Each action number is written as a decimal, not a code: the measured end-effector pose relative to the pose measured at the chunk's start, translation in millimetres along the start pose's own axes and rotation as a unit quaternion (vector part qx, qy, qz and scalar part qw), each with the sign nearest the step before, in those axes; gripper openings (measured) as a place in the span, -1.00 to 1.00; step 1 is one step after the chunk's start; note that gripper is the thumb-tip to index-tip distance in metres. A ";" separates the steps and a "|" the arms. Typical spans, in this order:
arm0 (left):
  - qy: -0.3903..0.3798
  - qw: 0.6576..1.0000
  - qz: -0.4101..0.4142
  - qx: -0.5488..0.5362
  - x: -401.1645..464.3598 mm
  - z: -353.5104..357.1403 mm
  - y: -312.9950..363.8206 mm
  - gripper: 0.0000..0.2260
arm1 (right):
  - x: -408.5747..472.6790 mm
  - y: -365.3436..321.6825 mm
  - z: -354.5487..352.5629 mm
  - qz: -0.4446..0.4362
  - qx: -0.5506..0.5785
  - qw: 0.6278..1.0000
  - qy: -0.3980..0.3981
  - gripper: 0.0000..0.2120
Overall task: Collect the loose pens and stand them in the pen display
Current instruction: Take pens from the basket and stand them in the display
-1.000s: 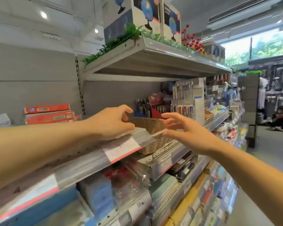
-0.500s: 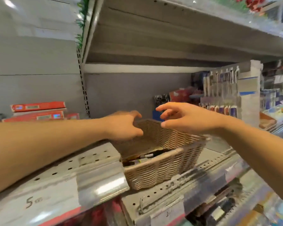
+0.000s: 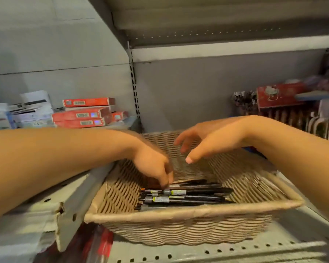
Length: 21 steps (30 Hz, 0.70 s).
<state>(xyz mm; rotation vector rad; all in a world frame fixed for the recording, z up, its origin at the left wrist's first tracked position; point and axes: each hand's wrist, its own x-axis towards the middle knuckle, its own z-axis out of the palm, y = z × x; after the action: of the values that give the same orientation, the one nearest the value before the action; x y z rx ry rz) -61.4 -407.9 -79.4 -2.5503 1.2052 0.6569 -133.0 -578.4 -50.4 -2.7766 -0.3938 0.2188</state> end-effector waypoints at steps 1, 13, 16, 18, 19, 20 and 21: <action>0.001 1.000 -0.001 0.005 2.3 -1.6 -2.1 -0.73 | 7.8 0.5 1.0 -0.007 -0.002 1.000 -0.003 -0.44; 0.068 0.995 0.015 -0.077 35.1 -25.2 -19.8 -0.90 | 34.0 32.6 14.3 0.016 -0.020 0.999 -0.036 -0.32; 0.180 0.970 0.016 -0.164 35.0 -31.0 -25.1 -0.96 | 37.7 38.0 15.2 0.000 0.000 1.000 0.004 -0.48; 0.270 0.939 0.027 -0.212 31.6 -35.4 -22.2 -0.94 | 39.0 38.4 12.8 -0.006 -0.006 0.999 0.051 -0.68; 0.307 0.918 0.036 -0.247 29.3 -37.0 -18.8 -0.88 | 39.3 37.4 12.2 -0.001 -0.008 0.997 0.076 -0.77; 0.331 0.901 0.050 -0.276 27.0 -38.7 -15.6 -0.84 | 39.4 37.3 12.4 0.004 -0.008 0.995 0.100 -0.84; 0.342 0.888 0.066 -0.301 24.9 -38.8 -12.0 -0.80 | 39.2 37.8 13.2 0.008 -0.006 0.993 0.116 -0.85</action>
<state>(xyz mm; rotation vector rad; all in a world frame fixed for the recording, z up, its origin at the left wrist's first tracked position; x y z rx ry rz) -26.8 -432.5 -57.7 -3.4233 1.5810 0.1341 -89.1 -597.2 -79.6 -2.7762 -0.3150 -0.1035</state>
